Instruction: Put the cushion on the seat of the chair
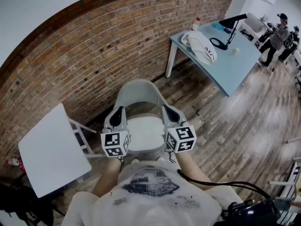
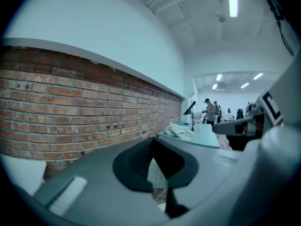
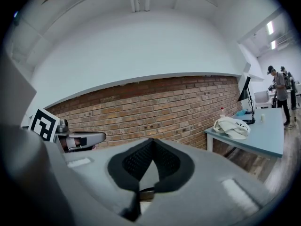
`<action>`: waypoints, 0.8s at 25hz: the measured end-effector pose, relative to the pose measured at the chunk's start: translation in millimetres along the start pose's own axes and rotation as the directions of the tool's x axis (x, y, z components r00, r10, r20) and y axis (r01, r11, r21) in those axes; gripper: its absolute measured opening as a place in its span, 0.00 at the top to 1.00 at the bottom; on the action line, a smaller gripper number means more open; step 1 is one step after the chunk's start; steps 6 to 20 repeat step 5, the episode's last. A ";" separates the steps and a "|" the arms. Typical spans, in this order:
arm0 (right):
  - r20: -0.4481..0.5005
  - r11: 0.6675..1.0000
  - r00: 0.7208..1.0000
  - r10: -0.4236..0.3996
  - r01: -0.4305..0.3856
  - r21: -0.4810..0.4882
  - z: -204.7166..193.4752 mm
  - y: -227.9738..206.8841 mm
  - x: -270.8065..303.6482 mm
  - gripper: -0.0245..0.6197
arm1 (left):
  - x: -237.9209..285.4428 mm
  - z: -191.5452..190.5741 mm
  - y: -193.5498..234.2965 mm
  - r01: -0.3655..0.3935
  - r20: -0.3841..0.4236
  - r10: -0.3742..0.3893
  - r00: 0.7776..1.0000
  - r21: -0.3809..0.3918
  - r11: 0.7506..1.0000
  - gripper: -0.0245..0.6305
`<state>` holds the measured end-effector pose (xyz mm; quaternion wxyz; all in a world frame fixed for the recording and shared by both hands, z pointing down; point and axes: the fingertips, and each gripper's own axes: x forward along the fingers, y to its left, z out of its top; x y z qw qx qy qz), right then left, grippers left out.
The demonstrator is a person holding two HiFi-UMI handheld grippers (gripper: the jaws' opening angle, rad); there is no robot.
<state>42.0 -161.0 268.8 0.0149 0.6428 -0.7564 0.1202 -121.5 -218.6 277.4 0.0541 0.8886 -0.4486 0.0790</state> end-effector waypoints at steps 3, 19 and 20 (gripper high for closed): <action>-0.003 1.000 1.000 0.004 -0.004 0.008 -0.7 1.9 0.3 0.96 | -1.4 -1.0 1.5 -0.003 -0.002 0.003 1.000 -0.002 1.000 0.98; -0.004 1.000 1.000 0.007 -0.007 0.015 -1.3 3.2 0.0 0.96 | -3.1 -2.1 2.1 -0.004 -0.005 0.004 1.000 -0.004 1.000 0.98; -0.004 1.000 1.000 0.007 -0.007 0.015 -1.3 3.2 0.0 0.96 | -3.1 -2.1 2.1 -0.004 -0.005 0.004 1.000 -0.004 1.000 0.98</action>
